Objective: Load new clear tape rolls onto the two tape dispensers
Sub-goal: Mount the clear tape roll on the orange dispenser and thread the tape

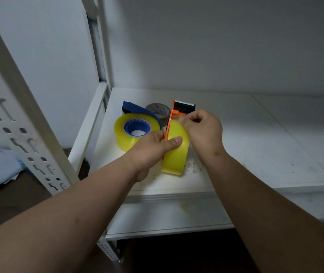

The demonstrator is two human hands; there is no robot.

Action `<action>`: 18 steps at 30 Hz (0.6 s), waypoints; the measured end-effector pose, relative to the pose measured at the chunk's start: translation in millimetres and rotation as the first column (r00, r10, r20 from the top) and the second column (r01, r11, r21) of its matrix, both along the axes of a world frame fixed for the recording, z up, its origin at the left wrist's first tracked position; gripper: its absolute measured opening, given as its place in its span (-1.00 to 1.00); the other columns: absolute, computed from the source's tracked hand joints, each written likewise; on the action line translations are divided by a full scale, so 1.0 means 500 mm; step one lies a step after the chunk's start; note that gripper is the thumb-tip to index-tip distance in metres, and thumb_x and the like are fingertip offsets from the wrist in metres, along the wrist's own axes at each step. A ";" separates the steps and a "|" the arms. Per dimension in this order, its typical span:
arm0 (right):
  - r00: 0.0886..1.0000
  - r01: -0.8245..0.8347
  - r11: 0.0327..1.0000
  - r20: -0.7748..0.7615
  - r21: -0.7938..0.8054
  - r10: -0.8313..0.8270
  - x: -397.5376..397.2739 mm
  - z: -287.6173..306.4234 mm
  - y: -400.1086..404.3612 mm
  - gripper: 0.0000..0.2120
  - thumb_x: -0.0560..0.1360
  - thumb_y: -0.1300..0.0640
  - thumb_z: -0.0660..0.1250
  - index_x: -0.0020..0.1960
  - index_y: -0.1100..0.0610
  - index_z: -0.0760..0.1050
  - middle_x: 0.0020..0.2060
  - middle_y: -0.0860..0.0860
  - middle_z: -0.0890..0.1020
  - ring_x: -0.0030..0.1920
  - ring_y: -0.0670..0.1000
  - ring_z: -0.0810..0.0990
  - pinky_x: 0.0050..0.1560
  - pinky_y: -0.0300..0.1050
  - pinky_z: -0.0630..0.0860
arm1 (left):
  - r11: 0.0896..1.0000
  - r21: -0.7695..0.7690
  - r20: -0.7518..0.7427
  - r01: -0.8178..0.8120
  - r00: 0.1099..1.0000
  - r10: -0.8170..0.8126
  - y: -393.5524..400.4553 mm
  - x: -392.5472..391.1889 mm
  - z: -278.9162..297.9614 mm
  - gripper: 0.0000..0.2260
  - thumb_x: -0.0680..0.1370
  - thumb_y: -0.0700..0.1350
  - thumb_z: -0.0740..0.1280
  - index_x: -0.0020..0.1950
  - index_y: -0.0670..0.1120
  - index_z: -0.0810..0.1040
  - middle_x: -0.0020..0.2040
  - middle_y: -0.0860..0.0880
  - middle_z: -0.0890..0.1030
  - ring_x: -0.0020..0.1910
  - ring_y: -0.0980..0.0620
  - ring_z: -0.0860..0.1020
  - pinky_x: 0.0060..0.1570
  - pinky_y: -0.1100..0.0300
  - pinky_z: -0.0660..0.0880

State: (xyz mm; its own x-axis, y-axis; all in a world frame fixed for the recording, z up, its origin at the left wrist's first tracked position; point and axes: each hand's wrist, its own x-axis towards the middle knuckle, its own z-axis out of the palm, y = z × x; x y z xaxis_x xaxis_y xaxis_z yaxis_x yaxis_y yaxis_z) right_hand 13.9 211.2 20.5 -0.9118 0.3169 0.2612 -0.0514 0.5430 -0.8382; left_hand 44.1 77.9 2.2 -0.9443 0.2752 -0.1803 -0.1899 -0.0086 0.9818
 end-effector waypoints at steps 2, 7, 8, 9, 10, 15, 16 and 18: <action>0.999 -0.028 0.996 -0.033 0.079 0.030 -0.005 -0.005 0.003 -0.88 0.45 0.05 0.37 -0.24 0.02 0.49 -0.21 -0.02 0.62 -0.16 0.04 0.58 -0.05 0.05 0.53 | 1.000 0.027 0.013 -0.008 1.000 0.008 0.003 0.003 0.002 -0.79 0.57 -0.10 0.35 0.15 -0.16 0.61 0.07 -0.15 0.71 0.02 -0.04 0.66 0.00 0.19 0.58; 0.988 -0.096 0.985 -0.103 0.142 0.111 -0.001 -0.009 0.019 -0.88 0.51 0.10 0.34 -0.18 0.07 0.45 -0.25 -0.04 0.56 -0.19 0.02 0.53 -0.15 -0.09 0.44 | 0.995 0.080 0.003 -0.052 0.999 0.052 0.014 0.008 0.001 -0.70 0.56 -0.16 0.36 0.29 -0.13 0.54 0.13 -0.13 0.69 0.12 -0.10 0.64 0.07 0.10 0.57; 0.987 -0.111 0.986 -0.101 0.124 0.124 -0.001 -0.009 0.022 -0.89 0.51 0.12 0.33 -0.18 0.07 0.45 -0.25 -0.04 0.56 -0.18 0.01 0.53 -0.15 -0.10 0.43 | 0.995 0.086 -0.007 -0.054 0.998 0.055 0.016 0.011 0.001 -0.68 0.56 -0.17 0.35 0.32 -0.12 0.52 0.15 -0.15 0.68 0.12 -0.10 0.64 0.03 0.13 0.57; 0.987 -0.125 0.987 -0.092 0.100 0.135 -0.002 -0.008 0.024 -0.91 0.51 0.13 0.33 -0.16 0.07 0.45 -0.25 -0.06 0.56 -0.18 0.00 0.53 -0.14 -0.12 0.44 | 0.995 0.089 -0.023 -0.048 0.998 0.051 0.018 0.014 0.002 -0.68 0.57 -0.18 0.34 0.33 -0.11 0.52 0.15 -0.15 0.68 0.10 -0.08 0.65 -0.01 0.17 0.58; 0.986 -0.138 0.988 -0.082 0.069 0.143 -0.003 -0.006 0.027 -0.92 0.50 0.15 0.34 -0.14 0.06 0.45 -0.27 -0.08 0.55 -0.19 -0.02 0.53 -0.14 -0.13 0.45 | 0.995 0.092 -0.039 -0.040 0.998 0.043 0.020 0.017 0.003 -0.70 0.58 -0.20 0.34 0.32 -0.10 0.53 0.14 -0.15 0.69 0.07 -0.06 0.65 -0.06 0.20 0.59; 0.977 -0.213 0.976 0.002 0.039 0.213 -0.005 0.017 0.036 -0.87 0.41 0.13 0.36 -0.07 0.03 0.46 -0.29 -0.13 0.54 -0.23 -0.07 0.55 -0.17 -0.13 0.49 | 0.994 0.099 -0.081 -0.040 0.996 0.048 0.028 0.025 0.002 -0.71 0.57 -0.19 0.35 0.30 -0.04 0.53 0.08 -0.12 0.71 0.02 0.00 0.67 -0.01 0.19 0.59; 0.972 -0.235 0.970 0.028 0.067 0.234 -0.006 0.021 0.037 -0.89 0.41 0.09 0.38 -0.08 0.02 0.49 -0.27 -0.12 0.56 -0.21 -0.06 0.56 -0.15 -0.11 0.53 | 0.994 0.097 -0.085 -0.044 0.995 0.052 0.029 0.026 0.002 -0.69 0.57 -0.18 0.35 0.31 -0.02 0.53 0.05 -0.09 0.71 0.01 0.01 0.67 -0.01 0.19 0.58; 0.964 -0.266 0.955 0.055 0.129 0.261 -0.008 0.028 0.036 -0.91 0.43 0.05 0.39 -0.09 0.04 0.56 -0.22 -0.08 0.61 -0.14 -0.01 0.60 -0.08 -0.05 0.56 | 0.995 0.088 -0.094 -0.054 0.994 0.062 0.029 0.027 -0.001 -0.68 0.56 -0.17 0.37 0.32 -0.02 0.52 0.04 -0.05 0.71 0.01 0.02 0.67 0.01 0.17 0.58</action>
